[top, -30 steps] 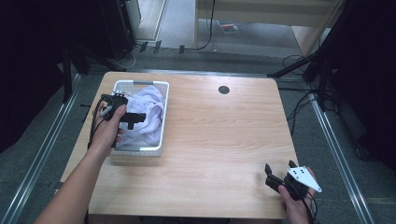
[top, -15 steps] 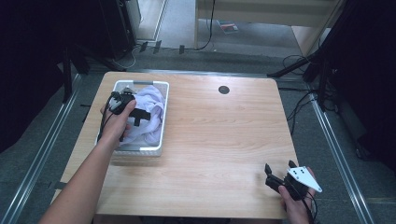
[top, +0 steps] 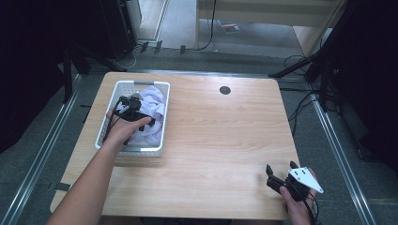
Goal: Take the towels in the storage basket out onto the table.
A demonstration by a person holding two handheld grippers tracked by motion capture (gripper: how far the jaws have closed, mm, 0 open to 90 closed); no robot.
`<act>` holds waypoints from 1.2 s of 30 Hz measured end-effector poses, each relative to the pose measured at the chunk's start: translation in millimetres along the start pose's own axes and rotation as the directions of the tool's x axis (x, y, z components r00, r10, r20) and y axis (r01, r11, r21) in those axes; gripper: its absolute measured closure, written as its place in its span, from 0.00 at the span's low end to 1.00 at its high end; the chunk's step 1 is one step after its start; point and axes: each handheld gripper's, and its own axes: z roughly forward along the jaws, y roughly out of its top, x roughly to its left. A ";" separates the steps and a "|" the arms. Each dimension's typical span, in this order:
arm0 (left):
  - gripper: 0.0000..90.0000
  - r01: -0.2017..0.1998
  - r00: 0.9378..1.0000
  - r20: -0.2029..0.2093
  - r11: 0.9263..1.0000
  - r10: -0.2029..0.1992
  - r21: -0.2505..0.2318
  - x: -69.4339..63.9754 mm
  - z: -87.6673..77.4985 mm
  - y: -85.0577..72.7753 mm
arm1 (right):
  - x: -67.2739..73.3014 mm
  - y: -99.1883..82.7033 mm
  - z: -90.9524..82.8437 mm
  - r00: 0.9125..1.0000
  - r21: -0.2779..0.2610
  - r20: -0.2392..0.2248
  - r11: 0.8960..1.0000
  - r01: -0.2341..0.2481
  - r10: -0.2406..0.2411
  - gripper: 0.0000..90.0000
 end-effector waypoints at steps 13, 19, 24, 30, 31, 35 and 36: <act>0.00 -0.026 0.999 -0.036 1.000 0.026 -0.004 -3.6 4.4 -1.3 | 0.0 -0.1 0.0 1.000 0.000 -0.007 1.000 0.002 -0.002 0.15; 0.00 -0.060 0.998 -0.031 0.998 0.060 -0.013 -2.3 5.0 -3.8 | 0.3 -0.1 -0.1 1.000 0.001 -0.006 1.000 0.003 -0.003 0.15; 0.02 -0.062 0.997 -0.041 0.998 0.062 -0.004 -4.7 6.4 -3.6 | 0.2 -0.1 -0.1 1.000 0.001 -0.012 1.000 0.001 -0.001 0.15; 0.09 -0.091 0.995 -0.034 0.996 0.091 -0.005 -4.4 5.6 -4.8 | 0.0 -0.1 -0.1 1.000 0.002 -0.022 1.000 0.004 -0.004 0.15; 0.12 -0.096 0.995 -0.035 0.995 0.096 -0.001 -4.3 5.0 -4.7 | 0.0 -0.1 -0.1 1.000 0.002 -0.022 1.000 0.003 -0.003 0.15; 0.19 -0.093 0.995 -0.030 0.996 0.093 0.010 -3.8 3.3 -4.1 | 0.6 -0.1 -0.2 1.000 0.005 -0.022 1.000 0.006 -0.006 0.15; 0.21 -0.089 0.996 -0.030 0.996 0.089 0.008 -3.6 3.2 -4.3 | 0.7 -0.1 -0.2 1.000 0.006 -0.021 1.000 0.007 -0.007 0.15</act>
